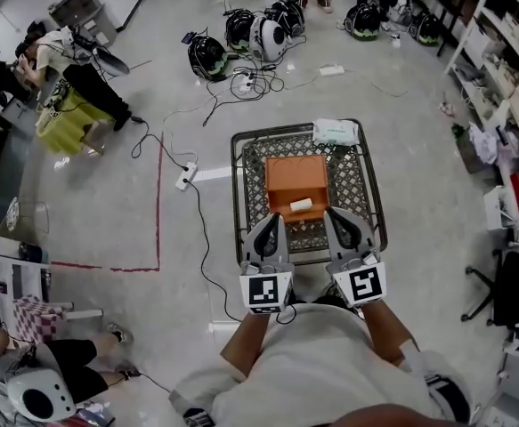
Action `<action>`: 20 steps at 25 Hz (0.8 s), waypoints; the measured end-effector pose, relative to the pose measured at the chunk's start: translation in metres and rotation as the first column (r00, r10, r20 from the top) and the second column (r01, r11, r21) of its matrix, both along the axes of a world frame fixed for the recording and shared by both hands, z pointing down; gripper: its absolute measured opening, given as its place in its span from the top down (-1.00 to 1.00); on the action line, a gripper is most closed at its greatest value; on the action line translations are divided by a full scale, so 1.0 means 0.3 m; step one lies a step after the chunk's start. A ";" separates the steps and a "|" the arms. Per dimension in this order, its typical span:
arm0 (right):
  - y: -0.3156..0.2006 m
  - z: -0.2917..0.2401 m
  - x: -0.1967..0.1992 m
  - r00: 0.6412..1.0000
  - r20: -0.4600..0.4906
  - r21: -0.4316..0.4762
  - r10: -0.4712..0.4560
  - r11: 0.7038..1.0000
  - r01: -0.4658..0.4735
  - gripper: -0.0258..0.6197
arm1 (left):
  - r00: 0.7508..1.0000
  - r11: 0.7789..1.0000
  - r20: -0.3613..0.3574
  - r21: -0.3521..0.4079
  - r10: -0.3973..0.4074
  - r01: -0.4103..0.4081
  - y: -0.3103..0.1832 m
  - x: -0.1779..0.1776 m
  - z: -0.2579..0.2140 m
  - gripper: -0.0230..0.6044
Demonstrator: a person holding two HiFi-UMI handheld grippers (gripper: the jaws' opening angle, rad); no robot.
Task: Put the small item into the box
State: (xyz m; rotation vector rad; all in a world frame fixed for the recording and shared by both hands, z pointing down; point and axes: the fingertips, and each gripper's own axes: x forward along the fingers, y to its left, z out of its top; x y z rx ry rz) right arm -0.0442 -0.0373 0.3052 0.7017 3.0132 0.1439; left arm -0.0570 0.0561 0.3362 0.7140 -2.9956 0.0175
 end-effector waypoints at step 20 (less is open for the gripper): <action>-0.046 0.020 0.006 0.999 -0.011 0.022 0.037 0.999 -0.037 0.91 | 0.999 0.999 0.027 -0.004 0.041 -0.040 -0.058 0.005 -0.020 0.90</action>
